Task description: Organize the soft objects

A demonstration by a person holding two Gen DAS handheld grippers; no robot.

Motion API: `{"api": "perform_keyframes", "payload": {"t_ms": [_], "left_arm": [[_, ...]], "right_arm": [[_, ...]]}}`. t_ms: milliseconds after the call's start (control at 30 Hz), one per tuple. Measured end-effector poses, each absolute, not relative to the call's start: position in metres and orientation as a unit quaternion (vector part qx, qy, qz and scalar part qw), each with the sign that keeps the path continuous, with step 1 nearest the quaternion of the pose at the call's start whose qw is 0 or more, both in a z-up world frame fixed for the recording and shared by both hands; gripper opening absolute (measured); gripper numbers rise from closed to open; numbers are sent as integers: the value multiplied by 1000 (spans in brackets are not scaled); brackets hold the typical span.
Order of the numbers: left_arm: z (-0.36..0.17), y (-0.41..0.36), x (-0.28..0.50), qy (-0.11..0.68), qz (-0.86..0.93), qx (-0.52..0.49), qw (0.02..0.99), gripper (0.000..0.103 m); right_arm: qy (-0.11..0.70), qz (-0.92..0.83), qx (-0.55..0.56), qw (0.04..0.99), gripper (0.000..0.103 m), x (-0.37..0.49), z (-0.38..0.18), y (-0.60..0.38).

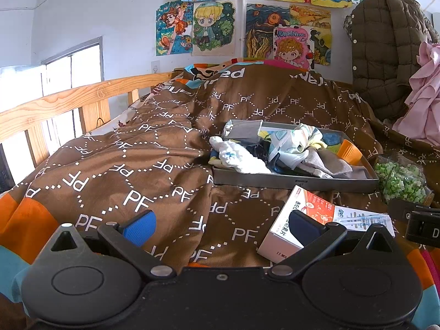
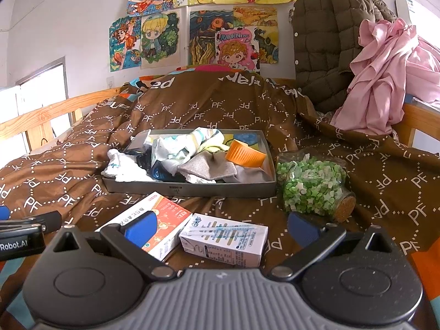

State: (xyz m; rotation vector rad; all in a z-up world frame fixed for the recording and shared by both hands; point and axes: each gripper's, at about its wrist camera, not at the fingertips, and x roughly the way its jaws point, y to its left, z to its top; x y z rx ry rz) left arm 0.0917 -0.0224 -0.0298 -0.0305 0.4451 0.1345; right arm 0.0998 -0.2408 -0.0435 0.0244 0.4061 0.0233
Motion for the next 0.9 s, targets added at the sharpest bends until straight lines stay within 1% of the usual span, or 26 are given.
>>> {"api": "perform_keyframes", "payload": {"t_ms": [900], "left_arm": [[-30, -21, 91, 222, 66, -15, 973, 102]], "right_arm": [[203, 13, 13, 979, 103, 99, -44, -240]]}}
